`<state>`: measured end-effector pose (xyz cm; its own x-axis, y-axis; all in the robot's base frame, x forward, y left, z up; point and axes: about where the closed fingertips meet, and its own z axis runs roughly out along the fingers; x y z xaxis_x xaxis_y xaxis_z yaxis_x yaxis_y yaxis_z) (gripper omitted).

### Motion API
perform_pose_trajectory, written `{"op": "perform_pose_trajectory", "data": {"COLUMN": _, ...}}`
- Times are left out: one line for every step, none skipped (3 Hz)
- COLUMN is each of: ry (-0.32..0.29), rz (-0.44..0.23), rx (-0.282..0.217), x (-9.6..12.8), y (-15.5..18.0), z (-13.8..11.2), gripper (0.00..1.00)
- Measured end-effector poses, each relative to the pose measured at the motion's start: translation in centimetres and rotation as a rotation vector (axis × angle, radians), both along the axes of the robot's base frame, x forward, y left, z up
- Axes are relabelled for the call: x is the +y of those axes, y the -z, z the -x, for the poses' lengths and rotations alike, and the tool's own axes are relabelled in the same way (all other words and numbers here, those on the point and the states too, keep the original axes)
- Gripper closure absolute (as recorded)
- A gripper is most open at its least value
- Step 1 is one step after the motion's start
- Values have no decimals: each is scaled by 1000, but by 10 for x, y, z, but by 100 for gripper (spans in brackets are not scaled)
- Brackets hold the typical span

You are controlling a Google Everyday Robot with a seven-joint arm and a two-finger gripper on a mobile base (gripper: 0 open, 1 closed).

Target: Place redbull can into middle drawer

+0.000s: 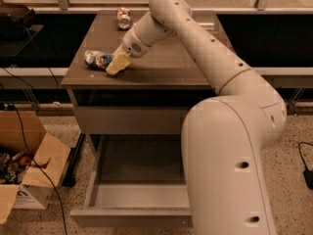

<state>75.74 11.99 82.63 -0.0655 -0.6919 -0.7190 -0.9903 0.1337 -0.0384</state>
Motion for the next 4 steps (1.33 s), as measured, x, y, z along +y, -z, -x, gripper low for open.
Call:
{"op": "perform_pose_trajectory", "data": {"ry": -11, "rz": -5, "rx": 0, "x": -6, "y": -8, "z": 11, "gripper": 89}}
{"op": "perform_pose_trajectory", "data": {"ry": -48, "rz": -15, "rx": -42, "x": -17, "y": -28, "z": 35, "gripper": 100}}
{"op": "perform_pose_trajectory", "data": {"ry": -122, "rz": 16, "rx": -116, "x": -39, "y": -47, "z": 83, "gripper": 100}}
{"op": "perform_pose_trajectory", "data": {"ry": -170, "rz": 64, "rx": -143, "x": -72, "y": -52, "z": 145, "gripper": 100}}
